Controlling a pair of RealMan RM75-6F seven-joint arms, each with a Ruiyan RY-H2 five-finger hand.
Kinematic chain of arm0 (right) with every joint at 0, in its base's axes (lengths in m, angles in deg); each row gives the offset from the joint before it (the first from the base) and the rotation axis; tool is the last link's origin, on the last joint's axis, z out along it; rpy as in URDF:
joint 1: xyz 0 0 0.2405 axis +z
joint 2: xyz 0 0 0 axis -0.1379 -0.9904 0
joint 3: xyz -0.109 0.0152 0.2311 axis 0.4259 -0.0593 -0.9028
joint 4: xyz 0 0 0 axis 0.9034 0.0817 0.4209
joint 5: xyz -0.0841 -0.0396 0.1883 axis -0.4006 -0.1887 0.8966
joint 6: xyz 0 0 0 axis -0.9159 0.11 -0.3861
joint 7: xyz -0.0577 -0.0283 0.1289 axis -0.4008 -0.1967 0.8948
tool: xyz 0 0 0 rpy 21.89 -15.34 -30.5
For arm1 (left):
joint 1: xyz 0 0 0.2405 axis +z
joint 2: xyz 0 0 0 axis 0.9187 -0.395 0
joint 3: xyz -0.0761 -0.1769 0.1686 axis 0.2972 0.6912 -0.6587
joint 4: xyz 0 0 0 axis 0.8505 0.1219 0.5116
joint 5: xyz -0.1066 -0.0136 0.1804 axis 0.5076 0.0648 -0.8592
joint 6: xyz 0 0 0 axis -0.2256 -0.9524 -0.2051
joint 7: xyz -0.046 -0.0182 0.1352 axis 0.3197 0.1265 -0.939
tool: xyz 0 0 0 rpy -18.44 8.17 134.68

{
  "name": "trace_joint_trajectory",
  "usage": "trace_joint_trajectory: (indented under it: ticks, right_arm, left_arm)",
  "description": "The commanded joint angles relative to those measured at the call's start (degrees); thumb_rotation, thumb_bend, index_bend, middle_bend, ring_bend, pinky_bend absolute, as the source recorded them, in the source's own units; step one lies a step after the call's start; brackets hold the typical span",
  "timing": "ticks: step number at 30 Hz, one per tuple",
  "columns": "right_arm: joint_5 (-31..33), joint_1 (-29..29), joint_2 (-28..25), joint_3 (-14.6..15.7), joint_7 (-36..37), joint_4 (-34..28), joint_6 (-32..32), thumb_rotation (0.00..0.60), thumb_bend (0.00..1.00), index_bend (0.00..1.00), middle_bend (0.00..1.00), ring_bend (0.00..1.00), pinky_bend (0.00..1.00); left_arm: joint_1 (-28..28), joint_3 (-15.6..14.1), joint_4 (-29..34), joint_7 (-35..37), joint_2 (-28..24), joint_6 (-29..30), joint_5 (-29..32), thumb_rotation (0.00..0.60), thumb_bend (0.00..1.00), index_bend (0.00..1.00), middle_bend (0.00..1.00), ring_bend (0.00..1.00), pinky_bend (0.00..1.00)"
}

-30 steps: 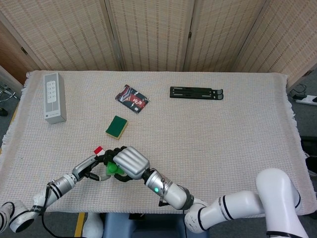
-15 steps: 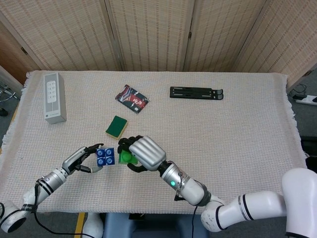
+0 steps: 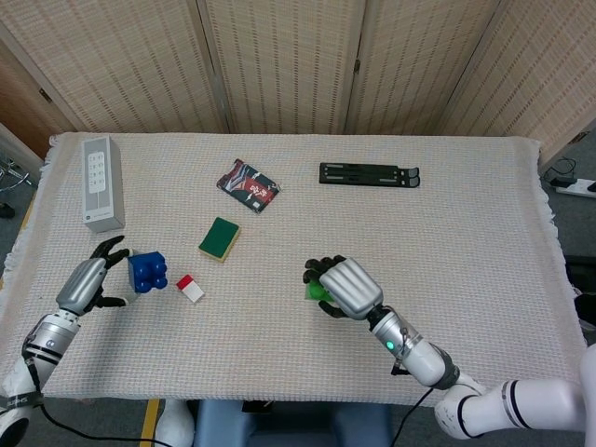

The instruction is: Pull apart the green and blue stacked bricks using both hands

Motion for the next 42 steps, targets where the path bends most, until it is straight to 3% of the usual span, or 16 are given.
trace_joint_trajectory:
  ticks: [1, 6, 14, 17, 18, 19, 21, 22, 23, 24, 29, 38, 42]
  right_arm:
    - [-1.46, -1.53, 0.76, 1.75, -0.12, 2.89, 0.76, 0.600, 0.43, 0.93, 0.72, 0.84, 0.90]
    - [-0.80, -2.82, 3.10, 2.54, 0.21, 7.49, 2.91, 0.600, 0.43, 0.93, 0.72, 0.83, 0.89]
    - [-0.06, -4.14, 6.63, 2.35, 2.08, 12.92, 6.12, 0.600, 0.43, 0.93, 0.71, 0.80, 0.85]
    - [0.17, -4.11, 6.84, 2.20, 2.44, 13.27, 7.64, 0.600, 0.43, 0.90, 0.66, 0.77, 0.80]
    - [0.56, -3.90, 6.40, 2.17, 2.78, 12.87, 8.93, 0.600, 0.43, 0.84, 0.62, 0.74, 0.75]
    - [1.21, -3.65, 5.84, 2.13, 2.96, 12.40, 10.16, 0.600, 0.43, 0.71, 0.54, 0.67, 0.67]
    - [3.97, -2.70, 4.06, 2.13, 2.39, 10.87, 13.65, 0.600, 0.43, 0.35, 0.28, 0.43, 0.45]
    - [5.40, -2.27, 3.37, 2.05, 1.71, 10.28, 14.74, 0.600, 0.43, 0.25, 0.20, 0.36, 0.39]
    - [6.88, -1.87, 2.83, 2.04, 0.82, 9.75, 15.59, 0.600, 0.43, 0.10, 0.09, 0.24, 0.31]
    - [8.61, -1.39, 2.21, 2.06, -0.28, 9.06, 16.42, 0.600, 0.43, 0.03, 0.03, 0.15, 0.25]
    - [10.58, -0.90, 0.48, 1.69, -1.16, 6.52, 16.83, 0.600, 0.43, 0.00, 0.00, 0.01, 0.14]
    - [9.83, -0.89, -5.34, 0.76, -0.36, 0.22, 15.93, 0.600, 0.43, 0.00, 0.00, 0.00, 0.08]
    - [8.64, -3.53, -10.40, 2.72, -4.20, -4.12, 9.89, 0.600, 0.43, 0.00, 0.00, 0.00, 0.02]
  left_arm:
    - [4.68, 1.98, -7.30, -9.20, 3.78, 5.74, 2.12, 0.600, 0.36, 0.67, 0.38, 0.06, 0.00]
    - [6.62, 1.48, -14.90, -12.50, 8.04, 6.16, 0.75, 0.600, 0.36, 0.67, 0.38, 0.06, 0.00]
    - [8.38, 2.01, -19.75, -12.64, 10.62, 6.72, -1.30, 0.600, 0.36, 0.67, 0.36, 0.06, 0.00]
    - [8.67, 2.11, -20.30, -12.33, 10.74, 6.36, -1.88, 0.600, 0.36, 0.58, 0.34, 0.05, 0.00]
    - [8.69, 2.04, -20.26, -12.26, 10.56, 5.95, -2.19, 0.600, 0.36, 0.54, 0.33, 0.04, 0.00]
    - [8.68, 2.01, -20.06, -12.30, 10.35, 5.45, -2.27, 0.600, 0.36, 0.44, 0.30, 0.02, 0.00]
    - [8.56, 2.13, -19.00, -12.74, 9.71, 3.75, -1.93, 0.600, 0.34, 0.16, 0.24, 0.00, 0.00]
    - [8.46, 2.17, -18.23, -12.79, 9.36, 2.65, -1.59, 0.600, 0.32, 0.08, 0.21, 0.00, 0.00]
    - [8.31, 2.18, -17.29, -12.63, 8.87, 1.46, -1.31, 0.600, 0.29, 0.01, 0.18, 0.00, 0.00]
    - [8.06, 2.23, -16.23, -12.70, 8.26, -0.08, -0.89, 0.600, 0.27, 0.00, 0.16, 0.00, 0.00]
    - [7.68, 2.69, -13.59, -14.11, 6.85, -2.87, -0.20, 0.600, 0.20, 0.00, 0.09, 0.00, 0.00]
    - [7.88, 3.51, -9.09, -17.44, 4.20, -3.31, -0.59, 0.600, 0.17, 0.00, 0.05, 0.00, 0.00]
    - [8.62, 2.82, -3.97, -22.14, 0.49, -3.45, -0.55, 0.600, 0.18, 0.00, 0.03, 0.00, 0.00]
